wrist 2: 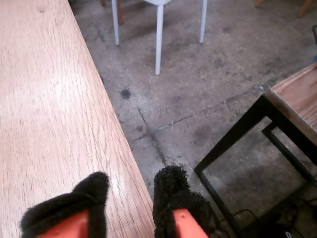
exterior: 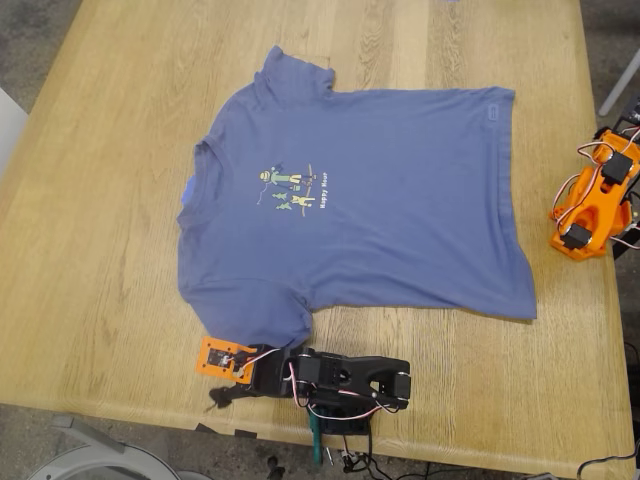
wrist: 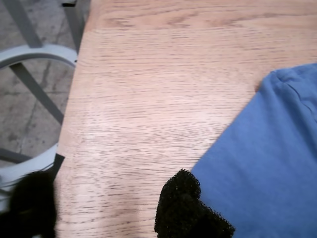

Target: Fold a T-shirt

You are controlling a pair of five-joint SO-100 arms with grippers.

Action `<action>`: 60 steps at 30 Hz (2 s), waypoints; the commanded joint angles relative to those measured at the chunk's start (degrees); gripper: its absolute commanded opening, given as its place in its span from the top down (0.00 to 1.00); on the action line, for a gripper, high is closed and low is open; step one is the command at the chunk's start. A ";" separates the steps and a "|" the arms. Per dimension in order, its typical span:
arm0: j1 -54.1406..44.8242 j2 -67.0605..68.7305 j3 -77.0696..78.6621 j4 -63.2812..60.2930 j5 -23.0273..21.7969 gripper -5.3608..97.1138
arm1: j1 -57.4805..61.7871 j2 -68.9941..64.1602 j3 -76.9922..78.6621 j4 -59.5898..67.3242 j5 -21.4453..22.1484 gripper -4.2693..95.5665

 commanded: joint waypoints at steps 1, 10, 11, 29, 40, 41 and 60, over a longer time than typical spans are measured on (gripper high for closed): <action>1.76 6.33 -1.05 -1.67 0.53 0.50 | -0.26 0.44 3.52 -1.93 1.14 0.72; 2.72 6.33 -1.05 -4.04 0.09 0.35 | -3.69 0.53 0.62 -5.01 1.58 0.60; 2.02 6.33 -1.32 -4.04 -0.44 0.35 | -4.57 0.53 -0.70 -3.87 1.58 0.60; 12.30 -12.92 -36.65 27.33 -3.78 0.37 | -38.14 -13.27 -57.48 48.43 1.49 0.62; 27.07 -36.47 -54.84 32.96 -2.81 0.34 | -75.76 -36.12 -79.72 57.04 -1.85 0.66; 28.39 -38.32 -55.11 31.38 -2.72 0.34 | -79.80 -37.97 -80.33 56.95 -1.67 0.67; 46.58 -80.68 -63.81 -5.01 -0.88 0.33 | -116.63 -82.35 -95.80 28.65 1.58 0.68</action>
